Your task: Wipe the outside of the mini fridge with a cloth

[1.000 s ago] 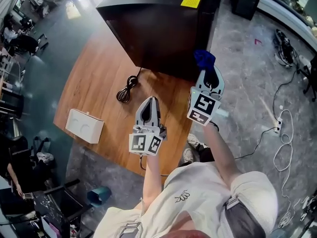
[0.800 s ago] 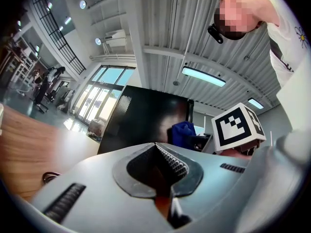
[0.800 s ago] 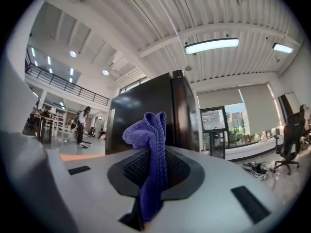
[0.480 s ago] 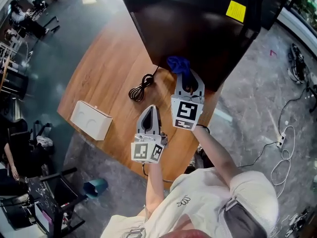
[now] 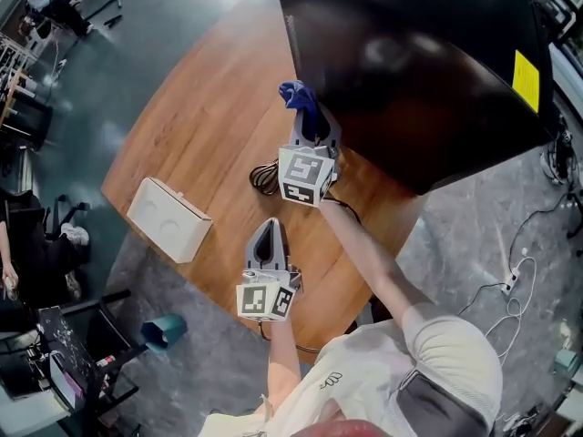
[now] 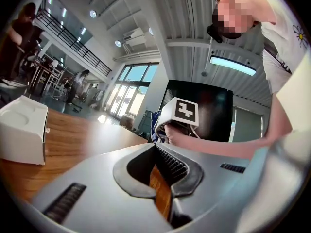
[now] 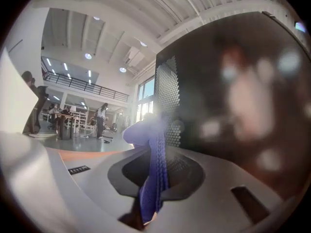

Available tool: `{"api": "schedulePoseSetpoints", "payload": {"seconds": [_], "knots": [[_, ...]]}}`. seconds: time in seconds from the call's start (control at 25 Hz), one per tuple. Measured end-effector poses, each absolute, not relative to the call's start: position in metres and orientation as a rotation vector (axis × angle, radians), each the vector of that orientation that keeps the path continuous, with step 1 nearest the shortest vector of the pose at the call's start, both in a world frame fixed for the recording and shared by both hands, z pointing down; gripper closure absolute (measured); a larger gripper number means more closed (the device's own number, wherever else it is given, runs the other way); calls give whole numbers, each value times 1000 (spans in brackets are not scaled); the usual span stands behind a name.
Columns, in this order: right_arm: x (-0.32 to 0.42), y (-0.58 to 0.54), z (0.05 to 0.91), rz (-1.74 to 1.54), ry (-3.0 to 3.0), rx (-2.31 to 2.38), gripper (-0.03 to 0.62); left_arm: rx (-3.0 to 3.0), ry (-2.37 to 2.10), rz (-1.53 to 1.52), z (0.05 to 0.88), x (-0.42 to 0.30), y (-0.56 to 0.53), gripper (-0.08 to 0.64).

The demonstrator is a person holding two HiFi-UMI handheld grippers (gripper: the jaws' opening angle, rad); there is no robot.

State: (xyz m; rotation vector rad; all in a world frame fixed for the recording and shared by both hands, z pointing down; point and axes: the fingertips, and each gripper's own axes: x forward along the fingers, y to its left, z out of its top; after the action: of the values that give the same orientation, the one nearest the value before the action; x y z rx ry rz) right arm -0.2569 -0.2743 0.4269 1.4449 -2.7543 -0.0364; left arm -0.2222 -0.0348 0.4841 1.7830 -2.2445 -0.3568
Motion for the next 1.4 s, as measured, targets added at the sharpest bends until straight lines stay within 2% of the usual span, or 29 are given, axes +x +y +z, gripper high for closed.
{"api": "schedulePoseSetpoints", "payload": {"seconds": [0.2,0.6,0.88,1.4], "knots": [[-286,-293,437,-100,-2711,1459,531,1772,-2212,-381,494,-220,-45,555],[-272,-290,444,-129,-2668,1524,531,1847,-2189,-403,474,-210,-46,555],[-211,-277,433,-105,-2614,1606,531,1888,-2186,-481,456,-200,-44,555],[-63,-255,419,-107,-2478,1797,531,2098,-2036,-483,425,-115,-50,555]]}}
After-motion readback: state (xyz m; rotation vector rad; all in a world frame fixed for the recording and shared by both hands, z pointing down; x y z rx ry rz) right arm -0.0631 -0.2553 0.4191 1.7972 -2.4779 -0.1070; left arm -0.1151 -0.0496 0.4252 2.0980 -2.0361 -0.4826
